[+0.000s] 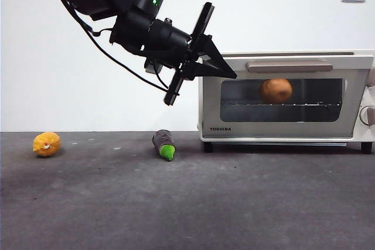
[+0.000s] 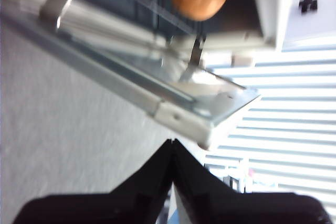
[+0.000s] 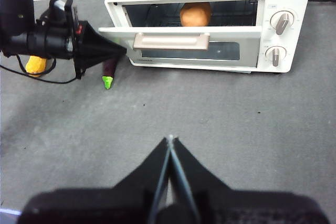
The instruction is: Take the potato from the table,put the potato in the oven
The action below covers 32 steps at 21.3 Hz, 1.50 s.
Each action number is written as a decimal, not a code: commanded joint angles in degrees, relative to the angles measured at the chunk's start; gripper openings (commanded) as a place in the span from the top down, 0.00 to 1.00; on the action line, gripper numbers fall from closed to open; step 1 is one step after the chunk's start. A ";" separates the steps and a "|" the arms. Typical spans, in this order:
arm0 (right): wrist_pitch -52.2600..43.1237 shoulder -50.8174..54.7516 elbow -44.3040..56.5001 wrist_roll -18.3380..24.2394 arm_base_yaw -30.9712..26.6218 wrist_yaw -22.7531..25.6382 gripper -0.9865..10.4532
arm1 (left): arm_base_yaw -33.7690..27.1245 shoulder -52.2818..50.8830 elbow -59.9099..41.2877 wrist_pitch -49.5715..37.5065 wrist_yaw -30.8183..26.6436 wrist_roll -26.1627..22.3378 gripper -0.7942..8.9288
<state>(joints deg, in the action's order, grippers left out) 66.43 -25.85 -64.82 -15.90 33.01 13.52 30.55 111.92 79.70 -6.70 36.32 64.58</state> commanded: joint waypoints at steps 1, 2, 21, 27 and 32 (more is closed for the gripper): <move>-0.26 0.24 0.37 -0.42 0.09 0.17 0.92 | -0.17 0.59 0.76 -0.13 -1.05 0.76 0.93; -0.26 0.24 0.37 -0.42 0.09 0.17 0.92 | -0.26 0.59 1.01 -0.13 -1.55 1.05 0.93; 1.95 0.24 0.37 -0.44 0.09 0.42 0.91 | -2.12 0.46 1.09 -0.33 -1.20 1.20 0.93; 7.06 0.22 0.37 -0.63 0.09 0.37 0.91 | -1.99 -2.29 1.09 -0.24 1.36 -0.46 0.93; 12.02 0.24 0.37 -0.70 0.09 0.39 0.91 | -1.44 -10.58 1.09 3.50 1.27 -10.91 0.93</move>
<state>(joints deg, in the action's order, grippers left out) 77.54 -25.85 -64.79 -16.08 33.01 13.67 28.82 101.32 80.84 -3.22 37.56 57.80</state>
